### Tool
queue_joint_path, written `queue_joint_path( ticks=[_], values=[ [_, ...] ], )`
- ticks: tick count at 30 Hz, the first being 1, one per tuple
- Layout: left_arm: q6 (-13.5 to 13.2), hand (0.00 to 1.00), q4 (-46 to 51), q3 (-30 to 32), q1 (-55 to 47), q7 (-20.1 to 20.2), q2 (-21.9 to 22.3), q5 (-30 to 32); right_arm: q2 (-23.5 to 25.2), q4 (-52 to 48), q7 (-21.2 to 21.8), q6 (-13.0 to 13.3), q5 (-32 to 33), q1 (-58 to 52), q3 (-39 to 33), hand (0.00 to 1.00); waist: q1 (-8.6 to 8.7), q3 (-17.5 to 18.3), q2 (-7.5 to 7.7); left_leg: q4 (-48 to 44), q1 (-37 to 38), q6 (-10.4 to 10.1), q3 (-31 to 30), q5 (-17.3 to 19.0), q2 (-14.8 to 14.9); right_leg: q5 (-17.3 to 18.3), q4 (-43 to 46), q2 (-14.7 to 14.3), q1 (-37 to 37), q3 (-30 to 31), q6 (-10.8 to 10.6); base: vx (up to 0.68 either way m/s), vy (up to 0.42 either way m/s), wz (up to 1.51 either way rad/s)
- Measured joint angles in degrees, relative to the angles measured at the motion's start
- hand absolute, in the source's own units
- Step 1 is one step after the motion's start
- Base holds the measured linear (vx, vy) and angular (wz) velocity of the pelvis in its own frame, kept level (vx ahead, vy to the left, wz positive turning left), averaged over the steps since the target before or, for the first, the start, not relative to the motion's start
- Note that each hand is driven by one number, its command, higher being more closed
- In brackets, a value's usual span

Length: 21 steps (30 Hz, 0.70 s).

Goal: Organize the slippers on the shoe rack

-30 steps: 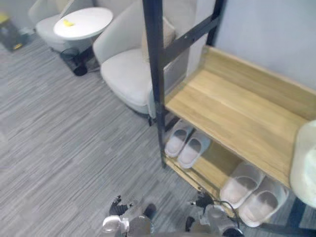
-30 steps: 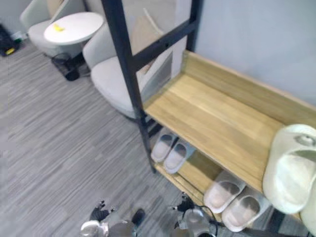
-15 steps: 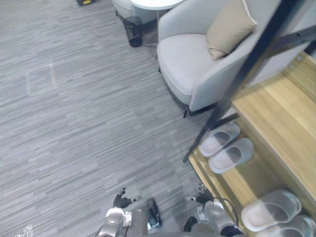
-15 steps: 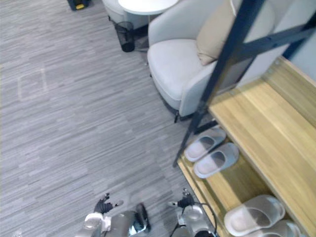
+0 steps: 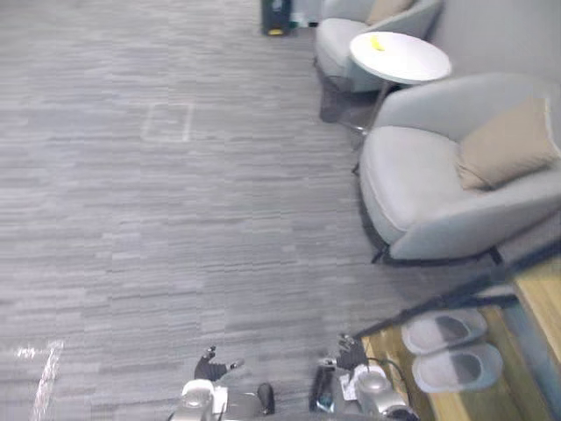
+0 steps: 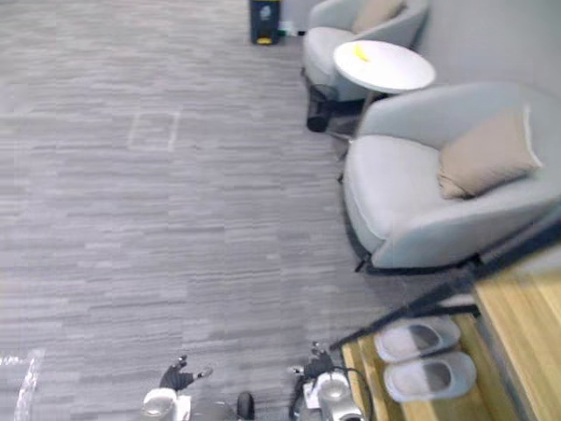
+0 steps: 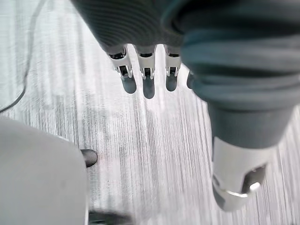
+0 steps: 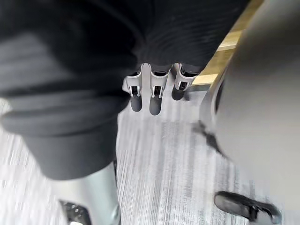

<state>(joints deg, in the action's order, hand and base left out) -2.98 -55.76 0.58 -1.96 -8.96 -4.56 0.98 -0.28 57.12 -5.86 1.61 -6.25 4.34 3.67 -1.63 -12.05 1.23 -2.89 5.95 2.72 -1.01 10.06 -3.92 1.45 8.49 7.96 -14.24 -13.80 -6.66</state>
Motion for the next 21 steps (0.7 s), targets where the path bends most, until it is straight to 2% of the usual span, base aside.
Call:
queue_joint_path(
  ticks=[2,3,4,5,7,8,9,11,12,13,14,15,16,17,18,19,21],
  values=[
    [-0.09,0.0,0.06,0.82,-0.62,-0.2,-0.17,0.0,0.07,0.17,0.02,-0.19,-0.02,-0.34,0.69,0.0,0.14,0.49,1.04,-2.38,0.88,-0.41,-4.13,3.18,-0.33,-1.97,-0.24,0.03,-0.02,2.03,2.45,0.45,-0.277,1.31],
    [-0.2,0.0,0.05,1.65,-1.19,-0.83,0.1,-0.11,-0.11,0.18,0.21,-0.21,-0.06,-0.49,1.03,0.0,0.34,1.02,1.24,-6.69,0.21,-1.66,-6.85,6.32,0.68,-4.71,2.54,-0.62,0.26,1.32,5.43,0.56,-0.306,1.2],
    [-0.32,0.0,0.02,3.09,-1.68,-0.92,0.85,-0.18,0.03,0.49,0.24,-0.31,-0.1,-0.37,1.05,0.0,0.18,1.99,-0.85,-10.69,-1.1,-3.01,-7.68,8.38,3.45,-2.3,3.96,-2.32,0.48,-1.08,6.17,0.59,-0.28,0.95],
    [-0.32,0.0,0.0,3.77,-1.69,-0.9,1.24,-0.21,0.11,0.54,0.25,-0.34,-0.09,0.11,1.08,0.0,-0.01,2.29,-1.3,-13.77,-2.98,-3.87,-7.33,8.73,4.41,-1.74,4.17,-2.99,0.55,-2.42,6.74,0.7,-0.291,0.65],
    [-0.36,0.0,0.36,6.35,-1.28,-0.83,2.04,-0.79,0.05,0.53,0.23,-0.36,-0.06,0.97,1.8,0.0,-0.21,1.89,-1.78,-27.22,-9.38,-6.07,-4.51,7.66,6.44,-0.57,0.84,-4.89,3.82,-4.64,7.89,0.61,-0.251,0.5],
    [-0.36,0.0,0.97,8.67,-0.6,-0.88,2.68,-1.55,-0.09,0.45,0.15,-0.44,0.1,1.21,3.45,0.0,-0.6,0.41,-2.45,-41.33,-14.68,-7.57,1.29,6.47,10.63,-0.08,-3.17,-7.13,9.75,-6.07,8.63,0.51,-0.215,0.36],
    [-0.45,0.0,2.33,9.76,-0.43,-0.92,2.8,-2.4,0.37,0.48,0.12,-0.53,0.24,1.01,4.32,0.0,-2.05,-0.57,-2.42,-50.21,-16.99,-5.74,7.82,7.69,15.43,0.66,-5.79,-8.76,14.76,-6.58,9.27,0.48,-0.194,0.29],
    [-0.59,0.0,4.19,9.78,-0.24,-0.89,2.58,-2.81,0.63,0.35,0.03,-0.41,1.46,1.46,5.67,0.0,-2.93,-1.12,-1.19,-52.11,-21.09,-5.11,12.45,8.71,17.53,2.09,-7.14,-8.65,18.57,-7.23,8.86,0.41,-0.117,0.09],
    [-0.67,0.0,4.78,9.83,0.08,-0.9,2.61,-2.87,0.27,0.12,-0.15,-0.37,1.96,2.28,5.62,0.0,-3.34,-1.24,-1.09,-48.97,-24.28,-5.95,13.51,9.43,17.42,2.44,-7.48,-8.17,19.46,-7.72,8.78,0.37,-0.033,0.06],
    [-0.71,0.0,5.14,10.22,0.4,-0.91,2.59,-3.09,0.14,0.04,-0.37,-0.36,1.97,2.73,5.47,0.0,-3.61,-1.46,-0.7,-46.42,-25.68,-5.77,14.14,9.49,16.88,2.9,-7.72,-7.52,19.82,-7.82,8.11,0.35,0.054,0.05],
    [-0.84,0.0,5.77,11.08,1.0,-0.92,2.56,-3.34,-0.07,-0.07,-0.76,-0.35,1.97,3.53,5.34,0.0,-4.01,-2.07,-0.04,-38.54,-28.43,-5.25,14.9,8.76,15.04,4.39,-7.98,-5.73,20.87,-8.46,6.27,0.38,0.127,0.2],
    [-1.01,0.0,5.81,11.35,1.28,-0.91,2.71,-3.35,-0.13,-0.18,-1.0,-0.28,1.97,3.51,5.18,0.0,-4.04,-2.23,0.04,-33.23,-29.83,-4.89,14.68,7.02,13.89,5.14,-8.06,-4.95,21.65,-9.44,5.47,0.4,0.157,0.4],
    [-1.28,0.0,6.03,11.42,1.3,-0.9,2.98,-3.37,-0.1,-0.15,-1.02,-0.29,1.97,3.2,4.78,0.0,-4.4,-2.38,0.19,-25.45,-30.69,-4.68,14.48,3.16,12.54,6.42,-8.06,-4.14,22.87,-10.39,4.08,0.47,0.224,0.47],
    [-1.38,0.0,6.29,11.53,1.23,-0.87,3.38,-3.53,-0.03,-0.1,-1.03,-0.28,1.97,2.87,4.19,0.0,-4.83,-2.15,-0.4,-20.0,-30.63,-4.06,13.9,-3.53,11.6,7.67,-8.01,-3.86,24.26,-10.96,2.76,0.42,0.197,0.54],
    [-1.46,0.0,6.72,11.93,1.49,-0.86,3.34,-3.49,0.5,0.01,-1.06,-0.36,1.93,2.88,3.95,0.0,-5.9,-2.58,1.46,-18.07,-29.07,-1.32,14.13,-7.59,9.03,8.79,-8.11,-2.5,25.6,-10.92,2.1,0.51,0.223,0.53],
    [-1.71,0.0,6.84,12.16,1.47,-0.91,3.04,-3.66,1.14,0.05,-0.94,-0.18,1.9,2.9,3.92,0.0,-6.21,-2.53,2.58,-17.96,-29.01,-0.54,13.98,-6.85,7.74,7.92,-7.68,-1.55,25.52,-10.96,2.98,0.49,0.204,0.56],
    [-1.55,0.0,6.74,14.24,1.49,-0.87,3.08,-4.72,2.27,-0.1,-0.96,0.14,1.75,3.47,3.36,0.0,-7.14,-2.61,3.05,-21.27,-28.19,0.67,13.03,-2.74,6.61,5.29,-4.86,-0.29,26.81,-10.53,1.05,0.52,0.226,0.37]
  ],
)
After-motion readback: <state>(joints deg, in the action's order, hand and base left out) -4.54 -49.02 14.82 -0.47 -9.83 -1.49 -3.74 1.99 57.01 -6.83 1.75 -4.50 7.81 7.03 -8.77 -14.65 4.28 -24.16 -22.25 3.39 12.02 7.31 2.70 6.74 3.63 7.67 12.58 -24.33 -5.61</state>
